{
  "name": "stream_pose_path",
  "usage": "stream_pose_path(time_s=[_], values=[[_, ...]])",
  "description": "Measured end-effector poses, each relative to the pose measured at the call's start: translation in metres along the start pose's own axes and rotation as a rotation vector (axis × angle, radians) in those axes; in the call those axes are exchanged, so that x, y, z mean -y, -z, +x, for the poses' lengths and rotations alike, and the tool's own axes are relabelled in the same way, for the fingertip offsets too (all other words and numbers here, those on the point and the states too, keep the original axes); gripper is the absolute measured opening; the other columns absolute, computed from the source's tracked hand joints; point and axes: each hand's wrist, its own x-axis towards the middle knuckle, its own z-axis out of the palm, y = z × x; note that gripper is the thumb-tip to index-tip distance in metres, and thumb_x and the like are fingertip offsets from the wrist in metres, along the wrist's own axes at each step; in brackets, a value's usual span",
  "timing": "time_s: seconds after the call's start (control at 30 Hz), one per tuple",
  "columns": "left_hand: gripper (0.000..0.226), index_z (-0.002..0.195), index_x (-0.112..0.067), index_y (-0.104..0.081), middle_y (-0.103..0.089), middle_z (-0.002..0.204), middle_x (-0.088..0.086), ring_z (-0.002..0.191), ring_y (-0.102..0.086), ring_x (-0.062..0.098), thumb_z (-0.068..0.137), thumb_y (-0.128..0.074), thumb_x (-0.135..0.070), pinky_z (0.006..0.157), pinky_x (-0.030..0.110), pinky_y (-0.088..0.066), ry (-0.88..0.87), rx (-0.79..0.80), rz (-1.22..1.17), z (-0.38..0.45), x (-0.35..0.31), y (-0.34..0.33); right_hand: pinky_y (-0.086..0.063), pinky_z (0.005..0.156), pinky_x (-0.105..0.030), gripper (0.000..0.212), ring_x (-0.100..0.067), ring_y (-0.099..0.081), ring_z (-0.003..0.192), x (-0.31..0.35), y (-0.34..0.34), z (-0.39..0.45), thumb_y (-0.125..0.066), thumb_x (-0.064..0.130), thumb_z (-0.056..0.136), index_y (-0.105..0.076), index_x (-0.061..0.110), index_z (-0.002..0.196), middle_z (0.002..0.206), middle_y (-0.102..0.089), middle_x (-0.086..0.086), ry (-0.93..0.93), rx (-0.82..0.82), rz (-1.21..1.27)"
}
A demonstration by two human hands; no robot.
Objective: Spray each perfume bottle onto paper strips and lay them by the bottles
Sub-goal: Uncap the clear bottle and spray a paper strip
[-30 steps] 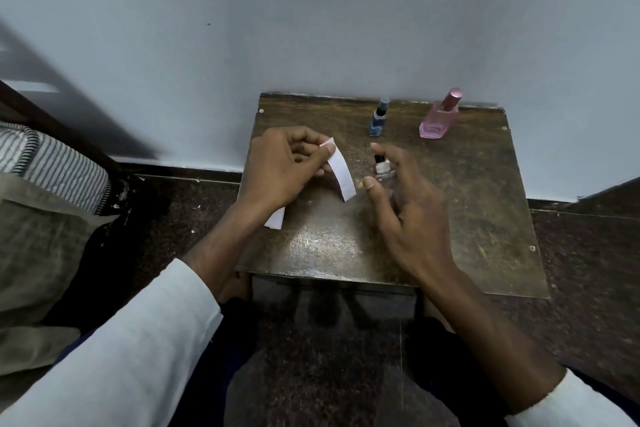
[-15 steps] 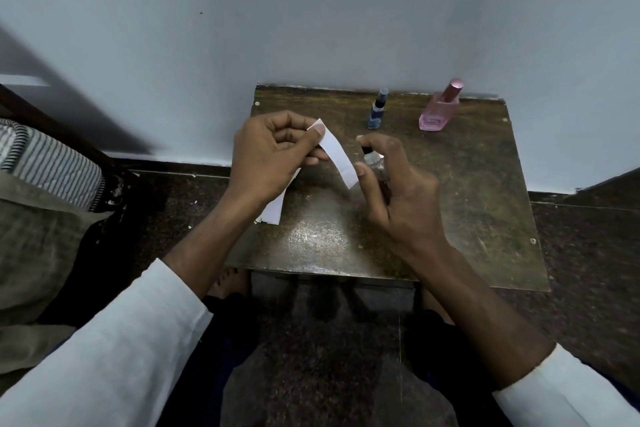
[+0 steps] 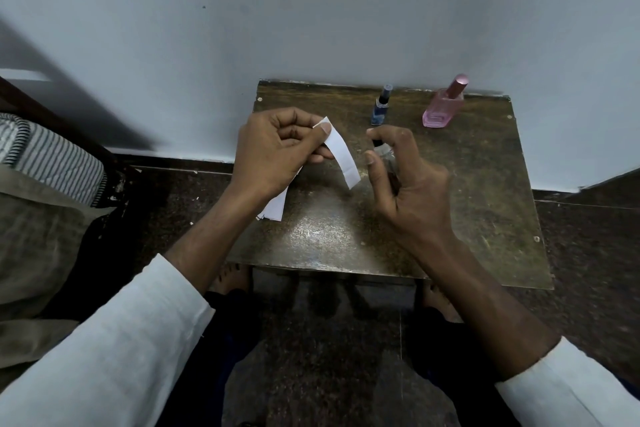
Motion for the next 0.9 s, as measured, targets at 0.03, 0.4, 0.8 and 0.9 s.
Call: stream_pose_path(time_s=[0.03,0.4,0.8,0.9], values=[[0.017,0.107,-0.002,-0.079,-0.083,0.088,0.010,0.079,-0.083,0.021,0.097,-0.079,-0.015,0.069,0.024,-0.065,-0.003,0.000,0.003,0.0000,0.0001,0.0005,-0.038,0.048,-0.017,0.026,-0.012,-0.045,0.051,0.0003,0.0005,0.0003,-0.052,0.028,0.109,-0.063,0.011,0.125,0.063,-0.050,0.006,0.000,-0.004,-0.001],[0.015,0.108,-0.004,-0.079,-0.084,0.090,0.007,0.080,-0.083,0.020,0.098,-0.078,-0.016,0.070,0.024,-0.065,0.003,-0.020,-0.003,0.0017,0.0012,0.0030,-0.038,0.050,-0.018,0.024,-0.015,-0.049,0.053,0.0042,0.0064,-0.0043,-0.061,0.017,0.106,-0.064,0.011,0.129,0.060,-0.053,0.002,0.020,0.076,0.064],[0.014,0.108,-0.008,-0.079,-0.084,0.091,0.004,0.080,-0.082,0.019,0.097,-0.079,-0.017,0.070,0.024,-0.065,0.002,-0.009,0.002,0.0030,0.0027,0.0016,-0.030,0.053,-0.007,0.020,-0.007,-0.047,0.052,0.0025,0.0100,-0.0045,-0.062,0.015,0.106,-0.067,0.007,0.123,0.062,-0.043,0.017,-0.023,0.088,0.057],[0.015,0.109,-0.008,-0.079,-0.084,0.091,0.004,0.080,-0.082,0.018,0.097,-0.079,-0.017,0.070,0.023,-0.065,0.008,-0.015,0.001,0.0033,0.0031,0.0014,-0.029,0.054,-0.007,0.020,-0.001,-0.044,0.050,0.0007,0.0097,-0.0058,-0.063,0.014,0.106,-0.067,0.007,0.124,0.062,-0.041,0.021,-0.052,0.058,0.058]])
